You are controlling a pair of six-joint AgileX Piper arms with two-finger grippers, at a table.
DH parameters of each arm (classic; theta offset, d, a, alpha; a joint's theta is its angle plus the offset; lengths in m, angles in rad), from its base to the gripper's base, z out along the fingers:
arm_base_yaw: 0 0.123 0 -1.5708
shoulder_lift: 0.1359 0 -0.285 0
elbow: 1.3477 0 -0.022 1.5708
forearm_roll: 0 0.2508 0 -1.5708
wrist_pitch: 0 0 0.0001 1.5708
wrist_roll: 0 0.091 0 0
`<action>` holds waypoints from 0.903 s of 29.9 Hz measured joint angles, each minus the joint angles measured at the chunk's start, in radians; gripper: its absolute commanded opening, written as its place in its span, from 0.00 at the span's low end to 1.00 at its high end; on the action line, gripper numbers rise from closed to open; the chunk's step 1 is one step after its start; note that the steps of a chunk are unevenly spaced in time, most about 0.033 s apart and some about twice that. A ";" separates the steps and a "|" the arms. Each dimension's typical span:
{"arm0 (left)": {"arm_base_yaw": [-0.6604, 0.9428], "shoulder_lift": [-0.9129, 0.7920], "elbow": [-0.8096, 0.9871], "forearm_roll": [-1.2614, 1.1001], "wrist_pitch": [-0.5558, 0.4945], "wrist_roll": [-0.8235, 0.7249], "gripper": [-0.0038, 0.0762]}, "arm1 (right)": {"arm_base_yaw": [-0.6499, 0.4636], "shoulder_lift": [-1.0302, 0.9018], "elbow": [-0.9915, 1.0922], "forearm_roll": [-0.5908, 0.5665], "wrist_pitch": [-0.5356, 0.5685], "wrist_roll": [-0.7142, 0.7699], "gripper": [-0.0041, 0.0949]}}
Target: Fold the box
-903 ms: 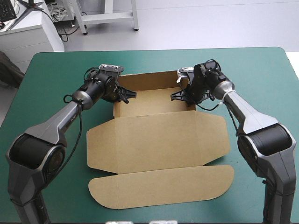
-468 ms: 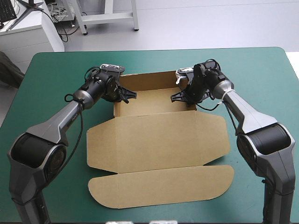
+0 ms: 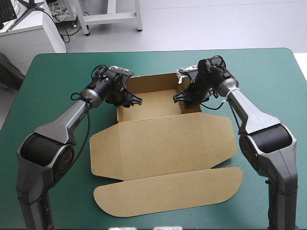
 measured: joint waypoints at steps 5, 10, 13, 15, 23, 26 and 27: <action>-0.006 0.020 -0.056 -0.008 0.078 -0.024 0.51 | -0.014 0.004 -0.089 -0.043 0.036 0.027 0.49; -0.018 0.028 -0.140 -0.004 0.133 -0.070 0.51 | -0.020 0.004 -0.122 -0.057 0.041 0.042 0.49; -0.018 0.028 -0.189 0.001 0.168 -0.074 0.51 | -0.020 0.004 -0.128 -0.054 0.042 0.042 0.49; -0.018 0.028 -0.213 0.003 0.188 -0.076 0.51 | -0.020 0.004 -0.129 -0.053 0.043 0.042 0.49; -0.019 0.028 -0.303 0.057 0.236 -0.079 0.51 | -0.020 -0.011 -0.129 -0.053 0.046 0.055 0.49; -0.019 0.021 -0.338 0.058 0.238 -0.079 0.51 | -0.020 -0.044 -0.129 -0.060 0.047 0.055 0.49; -0.019 0.012 -0.348 0.058 0.239 -0.079 0.51 | -0.020 -0.060 -0.129 -0.063 0.047 0.055 0.49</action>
